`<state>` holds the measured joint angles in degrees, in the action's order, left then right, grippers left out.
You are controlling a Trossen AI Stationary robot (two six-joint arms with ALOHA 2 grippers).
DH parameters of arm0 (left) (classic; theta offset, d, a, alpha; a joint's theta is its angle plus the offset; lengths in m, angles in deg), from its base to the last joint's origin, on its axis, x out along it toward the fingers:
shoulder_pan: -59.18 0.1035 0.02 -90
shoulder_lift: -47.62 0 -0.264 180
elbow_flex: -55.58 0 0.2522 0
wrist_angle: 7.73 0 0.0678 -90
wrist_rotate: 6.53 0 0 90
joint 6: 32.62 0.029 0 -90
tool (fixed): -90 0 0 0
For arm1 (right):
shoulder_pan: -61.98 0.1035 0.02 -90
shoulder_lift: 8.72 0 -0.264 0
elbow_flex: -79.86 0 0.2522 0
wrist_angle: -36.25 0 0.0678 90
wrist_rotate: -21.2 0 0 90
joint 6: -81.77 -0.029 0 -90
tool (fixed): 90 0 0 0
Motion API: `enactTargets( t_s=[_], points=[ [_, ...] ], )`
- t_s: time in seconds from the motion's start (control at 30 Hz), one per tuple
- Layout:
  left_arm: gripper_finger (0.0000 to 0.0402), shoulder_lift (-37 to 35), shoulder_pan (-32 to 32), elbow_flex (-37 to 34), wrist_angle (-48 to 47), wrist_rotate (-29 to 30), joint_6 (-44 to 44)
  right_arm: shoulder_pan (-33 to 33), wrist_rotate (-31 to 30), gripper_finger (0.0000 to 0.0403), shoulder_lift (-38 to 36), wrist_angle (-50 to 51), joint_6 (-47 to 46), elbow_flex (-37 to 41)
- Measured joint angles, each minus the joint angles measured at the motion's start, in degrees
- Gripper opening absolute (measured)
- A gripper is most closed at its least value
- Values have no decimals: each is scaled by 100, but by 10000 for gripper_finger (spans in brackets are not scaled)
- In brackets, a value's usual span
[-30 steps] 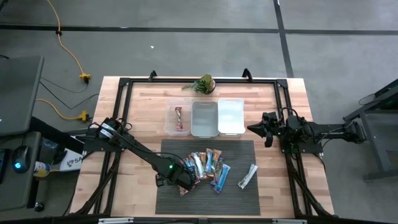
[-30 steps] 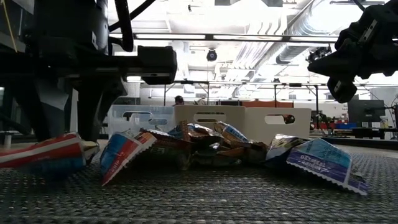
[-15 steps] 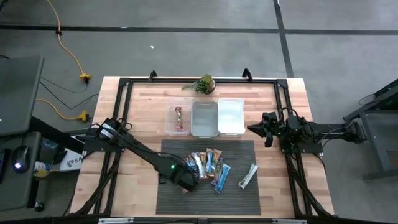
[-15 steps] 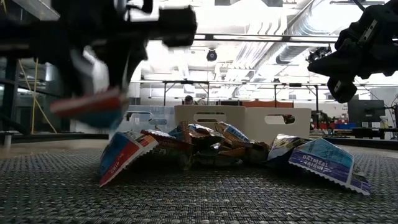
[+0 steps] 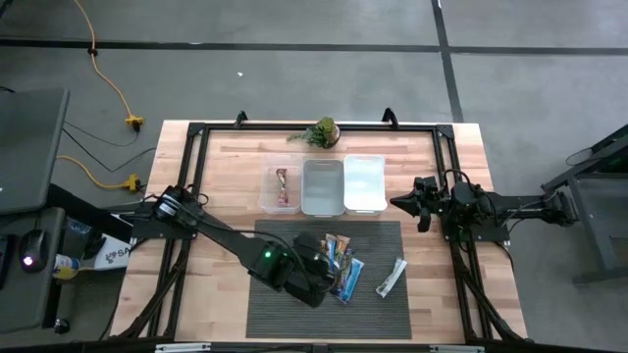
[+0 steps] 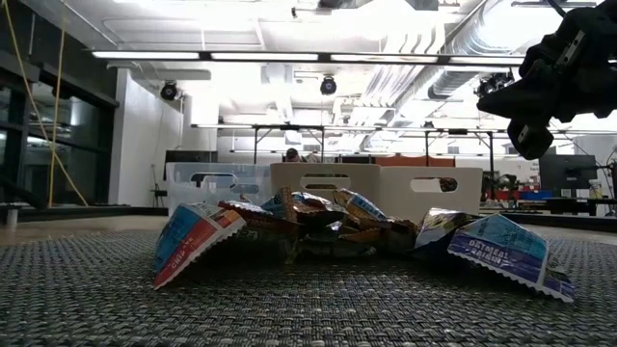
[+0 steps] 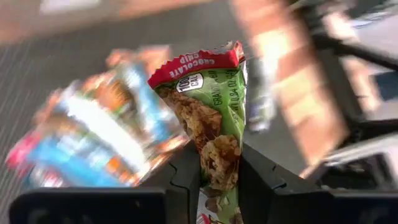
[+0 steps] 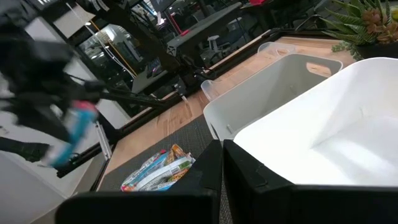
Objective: Pick and place Granola Bars by type
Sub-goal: Put the red granola bar into the transparent bin
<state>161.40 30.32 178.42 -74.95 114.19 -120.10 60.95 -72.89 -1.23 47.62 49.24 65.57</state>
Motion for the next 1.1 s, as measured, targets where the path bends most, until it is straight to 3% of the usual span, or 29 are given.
enactTargets(
  t_s=[0.43, 0.53, 0.67, 0.9, 1.1],
  points=[
    [75, -6, 11, 2587, -237, 2104, 2815, -1, 1, 0, 0, 0, 0, 0],
    [75, -357, 39, 2420, 200, 2628, 3373, -1, 1, 0, 2, 0, 0, 0],
    [75, -761, 221, 2421, 79, 3025, 3537, -1, -2, 0, -4, -9, 0, 0],
    [75, -1298, 1093, 2419, -856, 3107, 3471, -1, -3, 0, -1, -13, 0, 0],
    [75, -1504, 2245, 2421, -1784, 2444, 3365, 1, -3, 0, 0, -13, 0, 0]
  ],
)
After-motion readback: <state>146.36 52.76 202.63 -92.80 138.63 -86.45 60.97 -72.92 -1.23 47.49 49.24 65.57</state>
